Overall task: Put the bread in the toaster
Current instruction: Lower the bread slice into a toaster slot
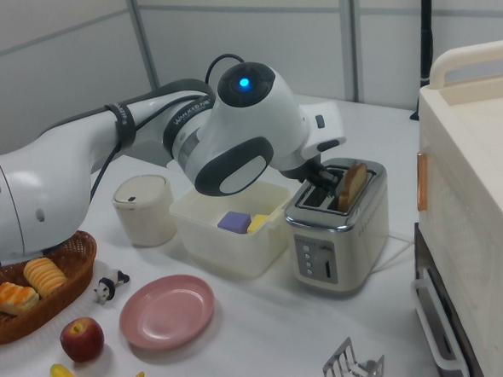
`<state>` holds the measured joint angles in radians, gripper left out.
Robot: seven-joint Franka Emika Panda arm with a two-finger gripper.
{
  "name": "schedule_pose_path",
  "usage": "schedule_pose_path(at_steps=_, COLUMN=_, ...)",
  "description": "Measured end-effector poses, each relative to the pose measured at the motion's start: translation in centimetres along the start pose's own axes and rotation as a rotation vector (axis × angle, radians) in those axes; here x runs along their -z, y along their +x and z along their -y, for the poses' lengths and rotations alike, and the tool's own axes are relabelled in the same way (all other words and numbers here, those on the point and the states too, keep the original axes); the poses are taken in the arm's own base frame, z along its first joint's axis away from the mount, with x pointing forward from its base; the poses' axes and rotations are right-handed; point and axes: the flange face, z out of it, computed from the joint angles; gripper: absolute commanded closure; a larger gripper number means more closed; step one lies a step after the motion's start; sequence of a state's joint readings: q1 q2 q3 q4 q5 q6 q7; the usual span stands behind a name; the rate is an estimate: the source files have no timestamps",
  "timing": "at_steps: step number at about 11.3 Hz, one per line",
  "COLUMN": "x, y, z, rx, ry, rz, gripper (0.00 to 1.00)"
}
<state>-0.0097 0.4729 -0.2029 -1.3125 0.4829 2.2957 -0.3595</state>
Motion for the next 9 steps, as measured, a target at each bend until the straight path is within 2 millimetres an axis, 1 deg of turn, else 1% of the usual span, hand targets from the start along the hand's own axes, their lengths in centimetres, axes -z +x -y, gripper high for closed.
schedule_pose_path(at_steps=1, x=0.4, y=0.1, z=0.0, rx=0.029, ry=-0.026, rz=0.007, gripper=0.11)
schedule_pose_path(at_steps=2, x=0.9, y=-0.1, z=0.1, rx=0.068, ry=-0.054, rz=0.047, gripper=0.02)
schedule_pose_path(at_steps=3, x=1.5, y=-0.6, z=0.3, rx=0.109, ry=-0.079, rz=0.122, gripper=0.00)
schedule_pose_path(at_steps=4, x=2.6, y=-1.3, z=0.5, rx=0.145, ry=-0.103, rz=0.213, gripper=0.00)
schedule_pose_path(at_steps=6, x=5.4, y=-2.5, z=0.6, rx=0.189, ry=-0.151, rz=0.352, gripper=0.00)
schedule_pose_path(at_steps=8, x=7.9, y=-3.1, z=0.6, rx=0.189, ry=-0.160, rz=0.411, gripper=0.00)
schedule_pose_path(at_steps=9, x=8.4, y=-3.4, z=0.6, rx=0.182, ry=-0.152, rz=0.437, gripper=0.00)
